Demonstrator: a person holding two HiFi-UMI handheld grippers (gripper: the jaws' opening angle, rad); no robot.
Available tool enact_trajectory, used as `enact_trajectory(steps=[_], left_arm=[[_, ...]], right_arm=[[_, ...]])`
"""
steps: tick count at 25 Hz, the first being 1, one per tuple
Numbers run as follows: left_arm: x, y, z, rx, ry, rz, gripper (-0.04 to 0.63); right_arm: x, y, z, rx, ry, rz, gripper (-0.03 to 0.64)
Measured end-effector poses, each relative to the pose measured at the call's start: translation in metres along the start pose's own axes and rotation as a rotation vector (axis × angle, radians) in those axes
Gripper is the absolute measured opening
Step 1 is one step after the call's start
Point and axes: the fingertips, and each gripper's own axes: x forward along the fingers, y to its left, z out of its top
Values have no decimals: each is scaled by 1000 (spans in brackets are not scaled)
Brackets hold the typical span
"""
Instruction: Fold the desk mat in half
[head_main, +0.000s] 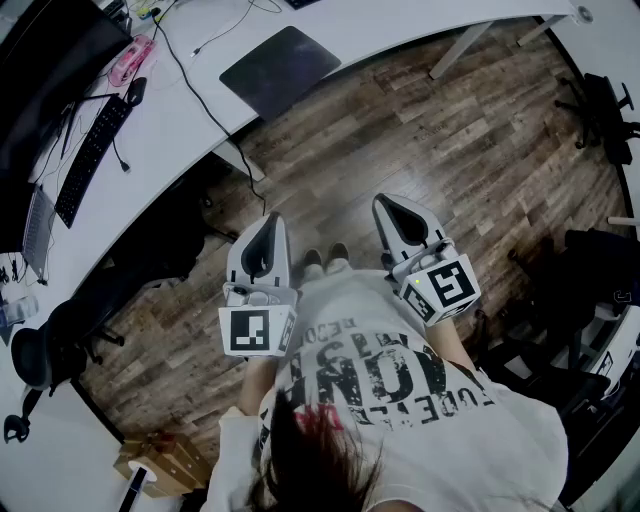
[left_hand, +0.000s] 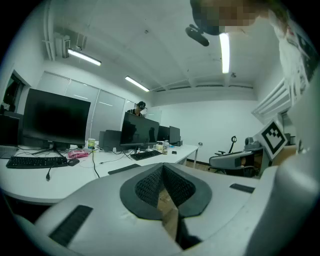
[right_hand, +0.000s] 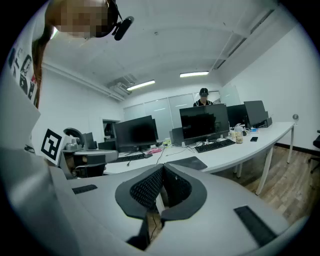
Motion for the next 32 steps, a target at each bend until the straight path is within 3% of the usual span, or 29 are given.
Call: enact_trajectory(steps=[16,23,32], left_arm=[[9,-10,2,-3,-3,-14,-6],[9,-12,2,-20,-13,24,-6],[17,-25,-8,-69,-13,62,-6]], right_arm=[[-4,-4,2,-22,2,17,1],[-19,-18,6,4,-46,20,2],[-39,-52,-5,7,-14,-7,2]])
